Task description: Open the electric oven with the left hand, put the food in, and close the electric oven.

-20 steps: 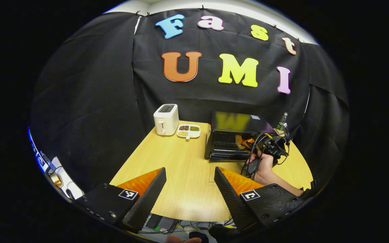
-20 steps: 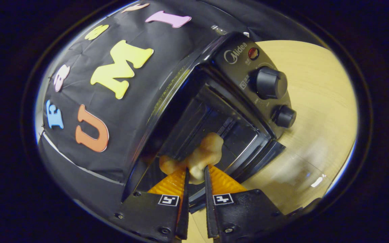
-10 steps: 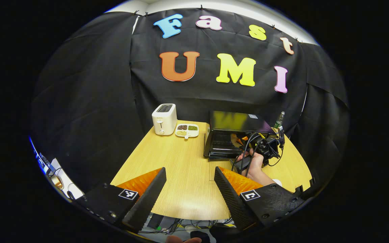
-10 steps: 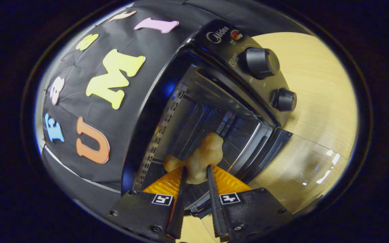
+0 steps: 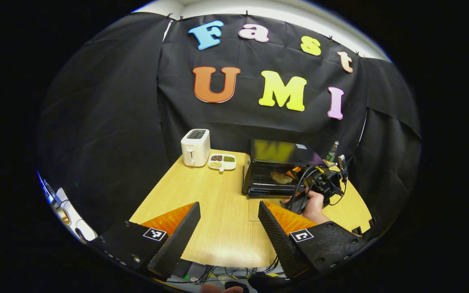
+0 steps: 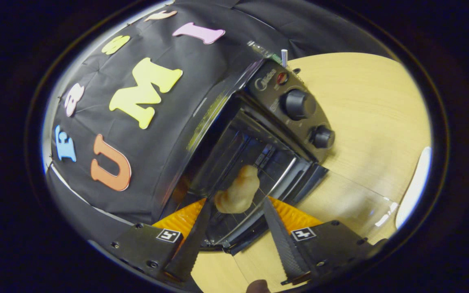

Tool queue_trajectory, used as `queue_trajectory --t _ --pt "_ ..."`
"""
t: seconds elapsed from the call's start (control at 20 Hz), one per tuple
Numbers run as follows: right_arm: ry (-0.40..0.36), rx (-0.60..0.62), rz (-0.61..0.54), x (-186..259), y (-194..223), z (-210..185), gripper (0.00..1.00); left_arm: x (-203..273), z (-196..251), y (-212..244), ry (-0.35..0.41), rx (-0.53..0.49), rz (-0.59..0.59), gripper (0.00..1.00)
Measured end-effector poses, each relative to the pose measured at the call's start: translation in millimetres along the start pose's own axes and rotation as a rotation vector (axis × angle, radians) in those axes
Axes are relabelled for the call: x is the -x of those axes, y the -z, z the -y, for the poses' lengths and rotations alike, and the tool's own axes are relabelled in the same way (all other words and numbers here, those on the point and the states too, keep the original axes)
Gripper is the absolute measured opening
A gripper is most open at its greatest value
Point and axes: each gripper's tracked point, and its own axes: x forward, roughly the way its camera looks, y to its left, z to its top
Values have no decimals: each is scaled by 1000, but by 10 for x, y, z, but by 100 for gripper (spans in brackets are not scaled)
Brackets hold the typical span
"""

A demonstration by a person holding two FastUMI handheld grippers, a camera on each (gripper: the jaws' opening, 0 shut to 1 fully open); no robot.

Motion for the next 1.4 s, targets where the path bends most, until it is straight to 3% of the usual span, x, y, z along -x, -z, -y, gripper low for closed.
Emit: queue_trajectory --t 0.1,0.15,0.75,0.95,1.0,1.05,1.15,1.35,1.4 --pt "8 31 -24 164 15 51 96 -62 89 5 30 -17 30 94" --pt "14 63 -33 272 14 100 90 -105 131 47 45 -28 37 94" --pt "-23 581 -14 1866 -220 160 92 -484 465 762 142 -20 -27 94" --pt "32 780 37 2300 -404 369 100 -693 688 1132 176 -16 -102 94" --pt "42 813 59 2393 -464 381 97 -747 759 1235 189 -20 -113 95" --pt "49 835 72 2477 -501 409 100 -809 841 1357 202 -22 -138 95" --pt "53 850 93 2595 -550 451 96 -920 972 1589 219 -15 -198 95" --pt "94 844 101 2734 -676 666 96 -1092 1214 1921 204 22 -269 95" --pt "106 843 99 2754 -712 732 100 -1140 1294 1986 204 17 -276 95"
